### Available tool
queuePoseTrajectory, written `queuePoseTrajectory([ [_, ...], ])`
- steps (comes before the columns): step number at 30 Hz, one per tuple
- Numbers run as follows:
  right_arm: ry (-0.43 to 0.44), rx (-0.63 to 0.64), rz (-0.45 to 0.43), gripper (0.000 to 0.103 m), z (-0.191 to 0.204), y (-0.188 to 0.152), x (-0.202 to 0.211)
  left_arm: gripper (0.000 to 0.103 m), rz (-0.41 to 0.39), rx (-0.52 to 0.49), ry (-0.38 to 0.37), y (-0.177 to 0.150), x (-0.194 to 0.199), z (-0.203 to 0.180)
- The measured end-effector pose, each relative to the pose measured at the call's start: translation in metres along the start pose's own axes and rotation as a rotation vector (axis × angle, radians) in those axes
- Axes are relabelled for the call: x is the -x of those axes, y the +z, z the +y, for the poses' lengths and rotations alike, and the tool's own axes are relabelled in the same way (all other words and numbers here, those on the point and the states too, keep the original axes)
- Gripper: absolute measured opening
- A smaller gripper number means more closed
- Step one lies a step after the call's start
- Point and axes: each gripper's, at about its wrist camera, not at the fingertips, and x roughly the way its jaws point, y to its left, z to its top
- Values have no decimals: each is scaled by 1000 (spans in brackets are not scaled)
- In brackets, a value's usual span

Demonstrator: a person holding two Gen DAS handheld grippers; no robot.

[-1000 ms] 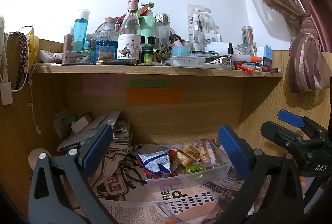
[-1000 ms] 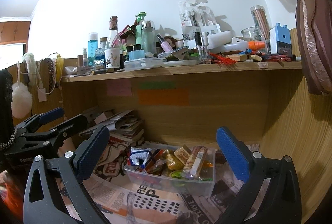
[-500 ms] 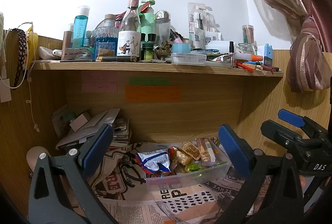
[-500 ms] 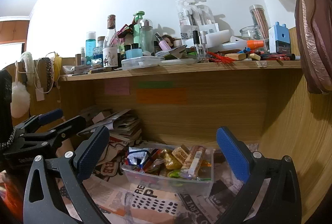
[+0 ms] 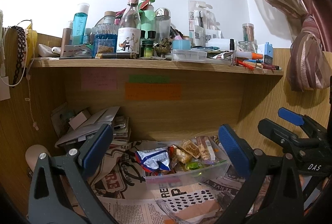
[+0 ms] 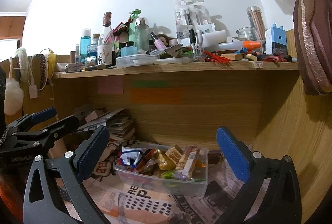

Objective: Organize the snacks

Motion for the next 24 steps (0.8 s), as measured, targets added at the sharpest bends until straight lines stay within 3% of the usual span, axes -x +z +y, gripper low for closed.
queuePoseTrajectory([
  [24, 0, -5, 4, 103, 0, -1, -2, 103, 14, -3, -21, -3, -6, -2],
])
